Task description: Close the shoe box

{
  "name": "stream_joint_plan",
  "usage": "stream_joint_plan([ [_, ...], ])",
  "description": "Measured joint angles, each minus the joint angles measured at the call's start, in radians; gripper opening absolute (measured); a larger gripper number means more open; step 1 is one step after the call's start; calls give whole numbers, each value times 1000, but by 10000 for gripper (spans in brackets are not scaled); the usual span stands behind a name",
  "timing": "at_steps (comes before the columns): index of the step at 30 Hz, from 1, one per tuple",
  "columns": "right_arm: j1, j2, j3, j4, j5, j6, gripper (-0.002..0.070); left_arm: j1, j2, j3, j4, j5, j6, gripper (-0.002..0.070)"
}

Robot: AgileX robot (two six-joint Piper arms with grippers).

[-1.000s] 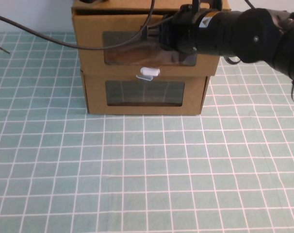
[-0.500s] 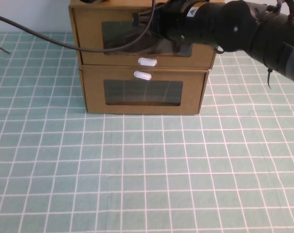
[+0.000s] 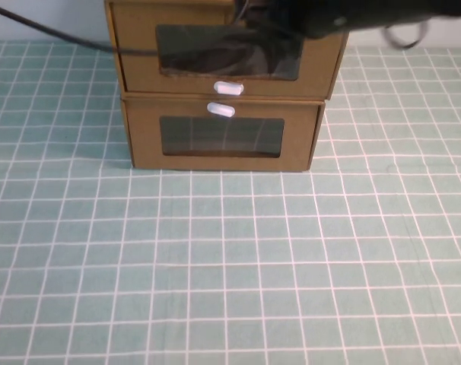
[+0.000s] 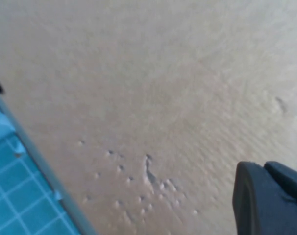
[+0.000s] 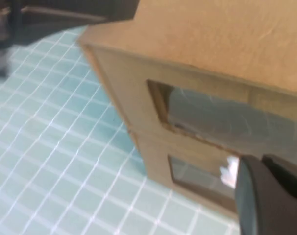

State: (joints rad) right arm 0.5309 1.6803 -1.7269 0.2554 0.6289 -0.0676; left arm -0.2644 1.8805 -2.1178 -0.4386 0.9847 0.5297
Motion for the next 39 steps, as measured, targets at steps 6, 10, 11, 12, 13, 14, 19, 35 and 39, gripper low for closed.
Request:
stream_joint_plan([
  [6, 0, -202, 55, -109, 190, 61, -11, 0, -121, 68, 27, -30, -16, -5],
  [10, 0, -383, 199, -175, 257, 121, -11, 0, -237, 216, -2, -101, -15, -5],
  [11, 0, -439, 247, -179, 264, 133, -11, 0, -273, 265, -20, -121, -4, -5],
  [12, 0, -499, 298, -184, 270, 140, -11, 0, -313, 318, -38, -145, 9, -5],
  [13, 0, -550, 339, -186, 272, 145, -11, 0, -348, 364, -53, -170, 21, -5],
  [14, 0, -613, 392, -186, 275, 147, -11, 0, -395, 424, -71, -197, 36, -5],
  [19, 0, -914, 632, -189, 288, 153, -11, -8, -660, 750, -117, -358, 81, -5],
  [35, 0, -1488, 1131, -150, 152, 180, -11, -10, -1634, 1688, -164, -721, 126, -5],
  [39, 0, -1498, 1239, -143, -19, 180, -11, -10, -1809, 1847, -167, -749, 126, -5],
])
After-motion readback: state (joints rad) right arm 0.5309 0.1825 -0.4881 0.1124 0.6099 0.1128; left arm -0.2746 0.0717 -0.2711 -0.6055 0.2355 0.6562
